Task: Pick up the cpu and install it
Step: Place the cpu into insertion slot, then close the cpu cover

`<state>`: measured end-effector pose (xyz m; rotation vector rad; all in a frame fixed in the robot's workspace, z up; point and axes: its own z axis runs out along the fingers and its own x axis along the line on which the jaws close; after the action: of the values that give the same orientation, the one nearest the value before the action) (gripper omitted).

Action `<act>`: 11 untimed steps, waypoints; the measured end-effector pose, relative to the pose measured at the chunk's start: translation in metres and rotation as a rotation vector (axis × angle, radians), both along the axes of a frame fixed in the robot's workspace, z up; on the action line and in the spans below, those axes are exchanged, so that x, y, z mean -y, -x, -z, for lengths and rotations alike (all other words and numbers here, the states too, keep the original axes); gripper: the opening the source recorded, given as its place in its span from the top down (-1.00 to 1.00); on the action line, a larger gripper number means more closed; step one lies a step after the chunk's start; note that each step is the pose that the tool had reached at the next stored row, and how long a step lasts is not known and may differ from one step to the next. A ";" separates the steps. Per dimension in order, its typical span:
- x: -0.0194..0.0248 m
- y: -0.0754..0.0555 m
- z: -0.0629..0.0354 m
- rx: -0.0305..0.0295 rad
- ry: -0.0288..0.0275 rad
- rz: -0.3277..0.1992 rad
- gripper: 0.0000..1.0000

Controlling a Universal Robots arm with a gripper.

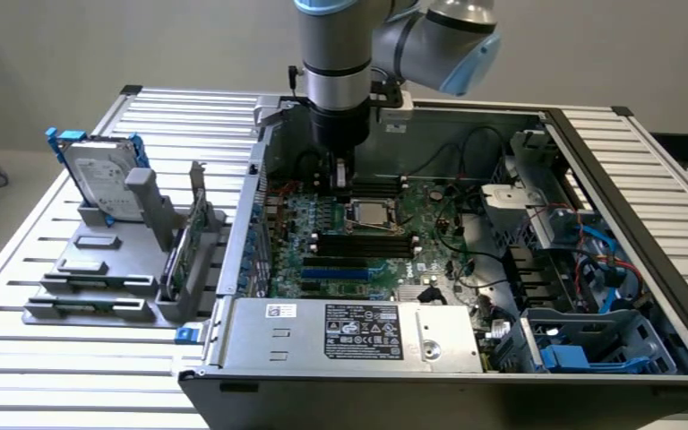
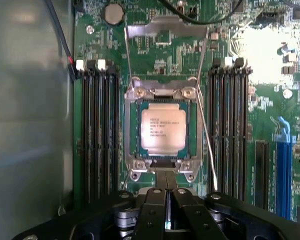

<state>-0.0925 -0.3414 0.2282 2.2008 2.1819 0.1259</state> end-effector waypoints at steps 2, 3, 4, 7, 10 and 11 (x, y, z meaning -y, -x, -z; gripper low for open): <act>0.0001 0.000 -0.0001 -0.0006 -0.0004 0.000 0.79; 0.0001 0.000 -0.0002 -0.0009 -0.0004 0.000 0.79; 0.0002 0.000 -0.0002 -0.0034 -0.0004 0.000 0.79; 0.0002 0.000 -0.0002 -0.0063 -0.0003 0.000 0.79; 0.0002 0.000 -0.0002 -0.0071 -0.0004 0.000 0.79; 0.0001 0.000 -0.0002 -0.0073 -0.0004 0.000 0.79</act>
<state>-0.0926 -0.3416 0.2284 2.2049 2.1859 0.1185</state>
